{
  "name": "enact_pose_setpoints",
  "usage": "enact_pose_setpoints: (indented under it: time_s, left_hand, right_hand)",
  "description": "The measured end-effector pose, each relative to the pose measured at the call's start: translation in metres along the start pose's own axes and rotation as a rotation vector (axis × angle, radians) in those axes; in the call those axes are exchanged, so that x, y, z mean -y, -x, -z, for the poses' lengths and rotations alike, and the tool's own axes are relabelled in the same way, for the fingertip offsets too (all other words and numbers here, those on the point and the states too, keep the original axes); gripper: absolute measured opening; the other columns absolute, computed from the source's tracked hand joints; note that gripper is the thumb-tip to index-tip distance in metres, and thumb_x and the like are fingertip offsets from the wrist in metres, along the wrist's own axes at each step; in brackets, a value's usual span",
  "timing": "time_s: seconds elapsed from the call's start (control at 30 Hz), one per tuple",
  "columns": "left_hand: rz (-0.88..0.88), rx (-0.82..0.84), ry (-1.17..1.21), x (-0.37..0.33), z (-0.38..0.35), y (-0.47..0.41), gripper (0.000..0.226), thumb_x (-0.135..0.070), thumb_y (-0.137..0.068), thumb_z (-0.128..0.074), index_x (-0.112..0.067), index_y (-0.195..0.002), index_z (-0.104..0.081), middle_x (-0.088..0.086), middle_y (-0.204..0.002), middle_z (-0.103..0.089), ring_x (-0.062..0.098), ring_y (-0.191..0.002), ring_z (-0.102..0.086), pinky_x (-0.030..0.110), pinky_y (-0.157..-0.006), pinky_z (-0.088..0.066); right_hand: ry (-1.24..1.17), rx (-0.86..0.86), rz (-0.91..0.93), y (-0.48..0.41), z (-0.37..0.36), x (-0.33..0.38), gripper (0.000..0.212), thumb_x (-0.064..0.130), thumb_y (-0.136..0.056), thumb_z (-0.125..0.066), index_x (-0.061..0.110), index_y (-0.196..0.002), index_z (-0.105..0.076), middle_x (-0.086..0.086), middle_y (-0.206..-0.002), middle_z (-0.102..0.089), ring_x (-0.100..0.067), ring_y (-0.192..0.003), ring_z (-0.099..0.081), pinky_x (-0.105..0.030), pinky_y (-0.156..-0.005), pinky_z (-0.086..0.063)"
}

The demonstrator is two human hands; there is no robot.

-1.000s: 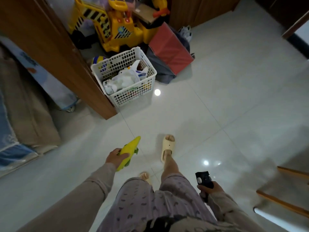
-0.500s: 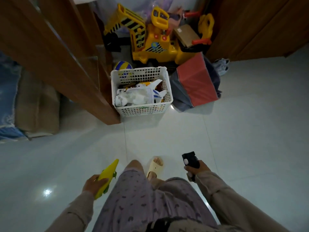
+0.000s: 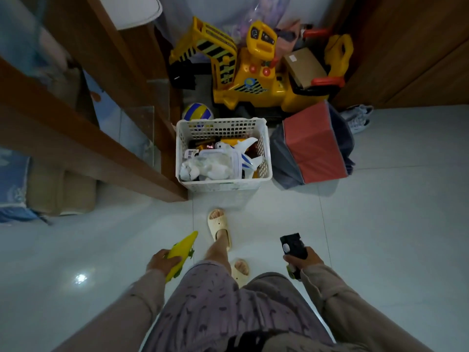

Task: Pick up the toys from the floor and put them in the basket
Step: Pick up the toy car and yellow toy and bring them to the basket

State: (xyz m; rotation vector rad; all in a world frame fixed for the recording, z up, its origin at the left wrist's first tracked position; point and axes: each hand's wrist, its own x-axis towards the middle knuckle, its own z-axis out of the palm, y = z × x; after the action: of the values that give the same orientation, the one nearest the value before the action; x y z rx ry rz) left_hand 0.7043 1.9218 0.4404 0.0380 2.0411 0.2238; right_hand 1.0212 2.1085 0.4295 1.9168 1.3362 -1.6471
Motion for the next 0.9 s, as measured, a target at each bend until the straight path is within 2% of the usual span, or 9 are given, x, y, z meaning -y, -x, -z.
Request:
enact_pose_setpoints:
  time_s: [0.13,0.27,0.37,0.5,0.6,0.7,0.8,0.83,0.9]
  left_hand:
    - [-0.078,0.047,-0.036,-0.075,0.011,-0.021,0.054,-0.024,-0.083,-0.066,-0.004,-0.131,-0.051,0.020,-0.135,-0.054,0.036,-0.119,-0.055,0.042,-0.099,-0.046]
    - [-0.164,0.105,-0.091,-0.140,0.019,-0.047,0.054,-0.028,-0.081,-0.067,-0.009,-0.130,-0.052,0.017,-0.134,-0.055,0.034,-0.119,-0.055,0.038,-0.097,-0.046]
    - [-0.172,0.104,-0.099,-0.173,0.028,-0.064,0.056,-0.027,-0.080,-0.068,-0.011,-0.131,-0.051,0.016,-0.135,-0.054,0.033,-0.119,-0.054,0.037,-0.095,-0.046]
    - [-0.157,0.112,-0.122,-0.199,0.032,-0.089,0.056,-0.027,-0.081,-0.068,-0.012,-0.132,-0.051,0.016,-0.136,-0.054,0.032,-0.122,-0.052,0.033,-0.096,-0.042]
    - [-0.136,0.145,-0.180,-0.206,0.028,-0.115,0.053,-0.029,-0.082,-0.066,-0.013,-0.130,-0.051,0.015,-0.136,-0.054,0.031,-0.123,-0.051,0.032,-0.096,-0.040]
    - [-0.092,0.145,-0.214,-0.206,0.020,-0.146,0.051,-0.029,-0.083,-0.065,-0.012,-0.129,-0.052,0.015,-0.134,-0.055,0.032,-0.122,-0.052,0.032,-0.097,-0.040]
    - [-0.066,0.161,-0.224,-0.203,0.006,-0.178,0.048,-0.029,-0.083,-0.065,-0.011,-0.126,-0.054,0.015,-0.131,-0.057,0.031,-0.120,-0.053,0.031,-0.092,-0.041]
    - [-0.063,0.168,-0.219,-0.203,0.001,-0.190,0.046,-0.028,-0.083,-0.065,-0.010,-0.124,-0.055,0.015,-0.130,-0.059,0.030,-0.119,-0.054,0.029,-0.087,-0.040]
    - [-0.059,0.181,-0.213,-0.204,-0.010,-0.214,0.044,-0.028,-0.083,-0.065,-0.010,-0.122,-0.056,0.015,-0.127,-0.060,0.029,-0.116,-0.055,0.025,-0.080,-0.035]
  right_hand:
    - [-0.006,-0.051,-0.095,-0.016,0.005,0.006,0.026,0.012,-0.074,-0.076,0.003,-0.092,-0.060,-0.020,-0.081,-0.062,-0.038,-0.084,-0.065,-0.048,-0.082,-0.051]
    - [-0.159,-0.049,-0.189,-0.034,0.010,0.019,0.030,0.000,-0.076,-0.073,-0.007,-0.098,-0.055,-0.016,-0.058,-0.056,-0.027,-0.056,-0.056,-0.041,-0.066,-0.046]
    - [-0.212,-0.043,-0.192,-0.047,0.013,0.036,0.027,-0.004,-0.077,-0.070,-0.008,-0.096,-0.051,-0.014,-0.050,-0.053,-0.024,-0.045,-0.053,-0.038,-0.058,-0.044]
    - [-0.135,-0.021,-0.210,-0.068,0.017,0.071,0.033,0.005,-0.077,-0.073,0.000,-0.101,-0.050,-0.017,-0.063,-0.056,-0.029,-0.060,-0.056,-0.039,-0.065,-0.046]
    - [-0.094,0.024,-0.234,-0.101,0.016,0.098,0.026,0.012,-0.077,-0.073,0.004,-0.091,-0.053,-0.014,-0.064,-0.057,-0.027,-0.062,-0.056,-0.040,-0.070,-0.047]
    - [0.028,0.000,-0.211,-0.142,0.010,0.123,0.027,0.031,-0.074,-0.075,0.026,-0.084,-0.051,0.000,-0.080,-0.059,-0.017,-0.073,-0.057,-0.030,-0.075,-0.044]
    - [0.064,0.032,-0.220,-0.196,-0.005,0.145,0.039,0.028,-0.073,-0.076,0.008,-0.098,-0.054,-0.014,-0.094,-0.061,-0.030,-0.092,-0.062,-0.041,-0.081,-0.048]
    - [0.108,0.023,-0.202,-0.215,-0.011,0.153,0.041,0.029,-0.073,-0.076,0.007,-0.099,-0.053,-0.012,-0.093,-0.059,-0.031,-0.095,-0.063,-0.039,-0.078,-0.047]
    - [0.193,-0.010,-0.150,-0.250,-0.022,0.172,0.043,0.033,-0.072,-0.076,0.010,-0.097,-0.048,-0.007,-0.091,-0.055,-0.025,-0.085,-0.062,-0.023,-0.067,-0.042]
